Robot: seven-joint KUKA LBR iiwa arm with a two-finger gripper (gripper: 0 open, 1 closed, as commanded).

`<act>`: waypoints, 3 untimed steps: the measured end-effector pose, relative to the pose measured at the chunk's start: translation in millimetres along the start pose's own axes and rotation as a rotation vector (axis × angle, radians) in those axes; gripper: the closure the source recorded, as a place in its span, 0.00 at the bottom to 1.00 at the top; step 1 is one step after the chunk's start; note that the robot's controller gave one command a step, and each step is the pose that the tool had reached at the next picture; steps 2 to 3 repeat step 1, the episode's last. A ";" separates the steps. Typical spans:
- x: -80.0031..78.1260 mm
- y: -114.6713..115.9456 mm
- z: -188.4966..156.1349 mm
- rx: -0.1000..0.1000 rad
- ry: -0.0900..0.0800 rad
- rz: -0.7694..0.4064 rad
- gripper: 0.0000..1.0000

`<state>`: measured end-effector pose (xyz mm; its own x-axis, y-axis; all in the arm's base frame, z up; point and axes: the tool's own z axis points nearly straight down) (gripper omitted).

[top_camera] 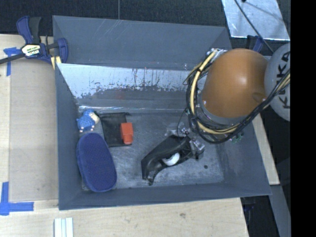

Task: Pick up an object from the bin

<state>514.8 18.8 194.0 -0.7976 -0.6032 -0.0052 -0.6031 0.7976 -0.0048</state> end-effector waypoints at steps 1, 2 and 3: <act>-9.8 -10.3 -81.5 0.000 -0.001 0.011 1.00; -9.8 -10.3 -81.5 0.000 -0.001 0.011 1.00; -9.8 -10.3 -81.5 0.000 -0.001 0.011 1.00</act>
Offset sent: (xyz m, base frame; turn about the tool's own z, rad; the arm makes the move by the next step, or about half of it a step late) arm 0.0119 -0.0013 0.0790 0.0071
